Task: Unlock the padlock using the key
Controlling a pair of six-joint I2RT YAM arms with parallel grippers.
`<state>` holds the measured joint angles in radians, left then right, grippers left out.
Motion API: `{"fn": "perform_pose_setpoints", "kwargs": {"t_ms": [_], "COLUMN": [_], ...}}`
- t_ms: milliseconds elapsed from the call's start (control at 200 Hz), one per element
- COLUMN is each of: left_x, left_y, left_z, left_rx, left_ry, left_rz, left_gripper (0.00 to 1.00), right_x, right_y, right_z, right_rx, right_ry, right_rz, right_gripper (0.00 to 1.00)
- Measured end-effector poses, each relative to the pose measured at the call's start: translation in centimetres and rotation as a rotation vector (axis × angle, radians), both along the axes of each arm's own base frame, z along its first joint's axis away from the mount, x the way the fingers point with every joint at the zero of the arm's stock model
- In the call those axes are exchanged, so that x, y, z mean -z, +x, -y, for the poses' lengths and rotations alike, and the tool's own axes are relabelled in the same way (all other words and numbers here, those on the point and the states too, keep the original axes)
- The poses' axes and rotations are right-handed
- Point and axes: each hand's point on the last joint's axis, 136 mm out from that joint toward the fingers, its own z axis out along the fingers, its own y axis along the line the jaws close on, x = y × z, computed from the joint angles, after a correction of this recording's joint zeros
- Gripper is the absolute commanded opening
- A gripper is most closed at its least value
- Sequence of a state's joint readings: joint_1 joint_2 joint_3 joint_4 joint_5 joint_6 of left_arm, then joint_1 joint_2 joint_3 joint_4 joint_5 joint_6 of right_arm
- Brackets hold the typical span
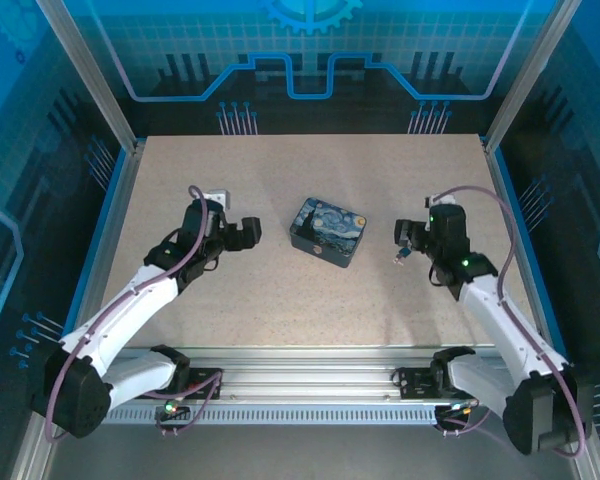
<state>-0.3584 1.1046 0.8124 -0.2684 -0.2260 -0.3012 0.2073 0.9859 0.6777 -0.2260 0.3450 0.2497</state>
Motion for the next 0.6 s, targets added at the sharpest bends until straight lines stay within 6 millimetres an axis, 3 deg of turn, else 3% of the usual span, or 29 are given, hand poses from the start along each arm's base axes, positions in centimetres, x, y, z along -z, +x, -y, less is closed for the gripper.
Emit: {"fn": "perform_pose_setpoints", "kwargs": {"t_ms": [220,410,530,600], "left_x": [1.9,6.8,11.2,12.1], "left_y": [2.4,4.6,3.8,3.6], "left_z": [-5.2,-9.1,-11.0,-11.1], "left_rx": [-0.096,-0.17,-0.199,-0.192], "left_ry": [0.152,0.237,0.254,0.246], "left_rz": [0.073,0.043,0.009,0.036], "left_gripper": [0.99,0.99,0.99,0.99], "right_x": [2.7,3.9,5.6,6.6], "right_y": [0.8,2.9,3.3,3.6], "right_z": [0.9,1.2,1.5,1.5], "right_rx": [0.002,0.019,0.014,-0.001], "right_ry": [-0.156,-0.222,-0.248,-0.247], "right_rz": [0.068,0.102,0.103,0.114], "right_gripper": [1.0,1.0,1.0,1.0]}}
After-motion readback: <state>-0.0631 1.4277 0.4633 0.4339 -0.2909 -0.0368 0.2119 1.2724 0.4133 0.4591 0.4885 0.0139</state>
